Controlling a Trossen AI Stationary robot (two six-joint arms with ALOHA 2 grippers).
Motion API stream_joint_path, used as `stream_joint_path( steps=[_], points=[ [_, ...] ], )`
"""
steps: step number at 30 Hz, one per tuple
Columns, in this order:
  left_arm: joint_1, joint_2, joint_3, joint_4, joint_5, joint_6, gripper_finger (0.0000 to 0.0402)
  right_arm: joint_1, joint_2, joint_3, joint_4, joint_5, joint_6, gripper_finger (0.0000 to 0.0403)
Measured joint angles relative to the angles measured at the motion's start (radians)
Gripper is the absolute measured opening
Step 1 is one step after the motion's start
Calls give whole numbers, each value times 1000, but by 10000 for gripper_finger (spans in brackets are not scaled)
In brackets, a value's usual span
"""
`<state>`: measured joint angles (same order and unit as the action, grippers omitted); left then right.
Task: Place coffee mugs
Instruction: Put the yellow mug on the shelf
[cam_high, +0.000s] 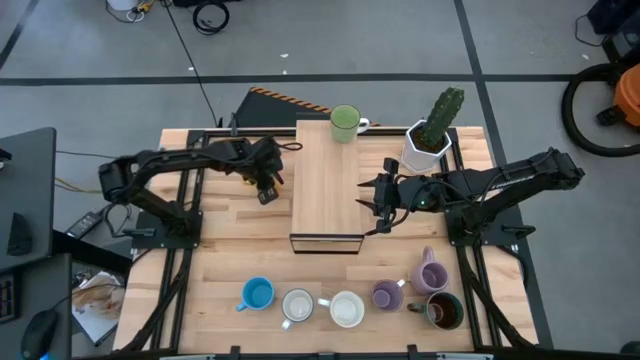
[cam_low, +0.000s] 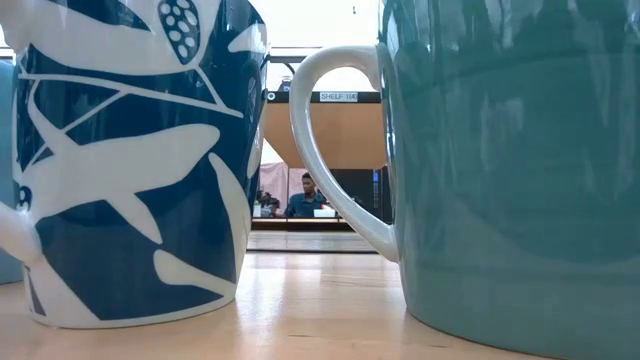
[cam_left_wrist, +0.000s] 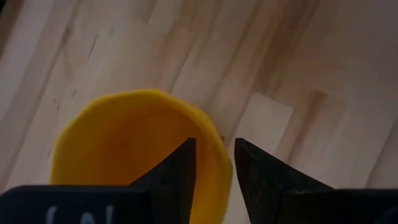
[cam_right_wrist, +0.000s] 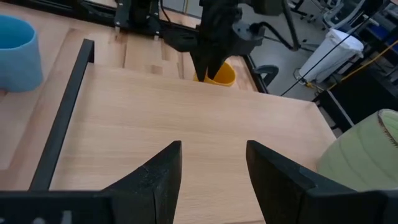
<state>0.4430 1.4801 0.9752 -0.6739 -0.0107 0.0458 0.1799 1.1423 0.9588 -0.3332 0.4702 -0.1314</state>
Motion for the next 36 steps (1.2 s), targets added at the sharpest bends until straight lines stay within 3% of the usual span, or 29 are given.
stream_joint_path(
  steps=[8, 16, 19, 24, 28, 36],
  points=[
    [15, 66, 0, -19, 8, 37, 111, 0, 0, 0, -2, -1, 5, 185],
    [15, 65, 2, -26, 1, 100, 30, 0, 0, 0, -4, -2, 9, 185],
    [15, 65, 18, -74, 5, 136, 29, 0, 0, 0, -4, -3, 9, 185],
    [34, 66, 162, -231, 18, 176, 29, 0, 0, 0, -11, -3, 11, 185],
    [39, 66, 308, -357, -39, 211, 29, 0, 0, 0, -34, -3, 35, 185],
    [40, 65, 571, -377, -83, 282, 32, 0, 0, 0, -55, -2, 54, 185]
  ],
)
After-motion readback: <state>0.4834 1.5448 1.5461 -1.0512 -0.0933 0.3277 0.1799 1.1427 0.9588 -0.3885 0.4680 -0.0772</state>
